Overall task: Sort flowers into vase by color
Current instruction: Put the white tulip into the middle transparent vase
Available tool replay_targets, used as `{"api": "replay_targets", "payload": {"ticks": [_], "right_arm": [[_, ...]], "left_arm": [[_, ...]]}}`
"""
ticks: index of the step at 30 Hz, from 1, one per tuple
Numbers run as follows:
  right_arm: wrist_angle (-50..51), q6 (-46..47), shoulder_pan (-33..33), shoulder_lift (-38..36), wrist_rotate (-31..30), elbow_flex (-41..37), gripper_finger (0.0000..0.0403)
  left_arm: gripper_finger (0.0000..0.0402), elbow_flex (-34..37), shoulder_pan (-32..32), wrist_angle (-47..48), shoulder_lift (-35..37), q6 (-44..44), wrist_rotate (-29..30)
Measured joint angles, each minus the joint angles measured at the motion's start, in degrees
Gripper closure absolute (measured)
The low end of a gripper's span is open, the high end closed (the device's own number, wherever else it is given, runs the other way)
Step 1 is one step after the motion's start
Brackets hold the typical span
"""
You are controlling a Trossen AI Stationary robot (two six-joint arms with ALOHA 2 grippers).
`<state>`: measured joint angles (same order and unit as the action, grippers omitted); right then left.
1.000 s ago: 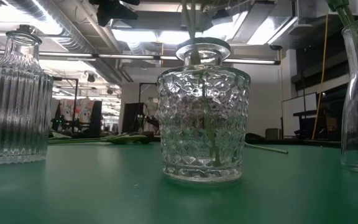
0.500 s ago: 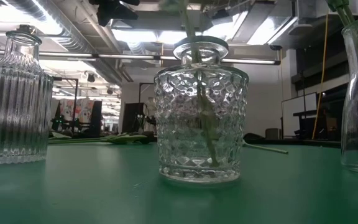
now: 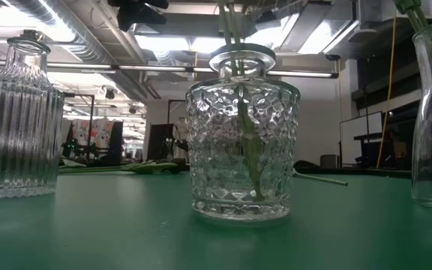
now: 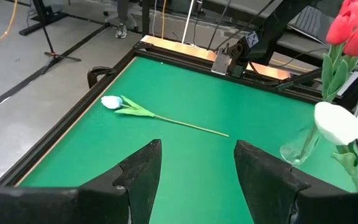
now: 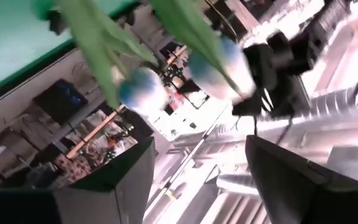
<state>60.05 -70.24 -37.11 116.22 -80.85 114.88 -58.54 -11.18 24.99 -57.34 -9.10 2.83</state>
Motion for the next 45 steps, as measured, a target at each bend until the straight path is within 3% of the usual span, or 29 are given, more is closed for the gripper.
{"api": "replay_targets", "payload": {"ticks": [5, 11, 14, 18, 26, 29, 32, 34, 37, 41, 45], "right_arm": [[0.01, 4.55, -0.43, 0.00, -4.57, 6.65, 0.0152], [-0.35, 16.60, -0.41, -1.40, -8.46, 20.25, 0.0152], [-6.77, 18.22, -0.37, -7.23, -9.17, 17.46, 0.0152], [-6.59, 32.71, -0.37, -15.19, -9.16, 17.32, 0.0157], [6.77, 55.97, 4.74, -26.17, -7.96, 17.32, 0.0188], [14.98, 65.31, 10.20, -28.34, -1.92, 17.32, 0.0202], [27.68, 78.20, 18.27, -29.64, 10.37, 17.32, 0.0210], [29.67, 83.19, 24.18, -30.12, 18.44, 16.06, 0.0211], [26.37, 78.23, 30.62, -32.63, 28.90, 11.02, 0.0208], [24.97, 75.30, 35.27, -36.29, 37.61, 4.11, 0.0202], [6.86, 61.88, 32.88, -43.79, 49.99, -5.91, 0.0199]], "left_arm": [[0.0202, 0.00, 0.00, -1.11, 0.00, -0.81, -0.24], [0.0202, -0.02, 0.02, -9.64, 0.00, -4.22, -6.27], [0.0202, -0.02, -0.17, -12.35, 0.00, -5.34, -6.40], [0.0202, -0.02, -1.58, -13.72, 0.00, -8.16, -6.40], [0.0202, -0.02, -4.16, -13.62, 0.00, -12.93, -4.90], [0.0202, -0.02, -4.69, -13.39, -0.01, -14.60, -4.90], [0.0202, -0.02, -4.74, -12.54, -0.01, -15.73, -4.88], [0.0202, -0.02, -4.72, -11.23, -0.02, -16.06, -4.90], [0.0202, -0.02, -4.74, -9.36, -0.02, -16.06, -4.87], [0.0202, -0.02, -4.71, -7.08, -0.02, -16.06, -4.90], [0.0202, -0.02, -4.42, -5.59, -0.02, -15.01, -4.90]]}}
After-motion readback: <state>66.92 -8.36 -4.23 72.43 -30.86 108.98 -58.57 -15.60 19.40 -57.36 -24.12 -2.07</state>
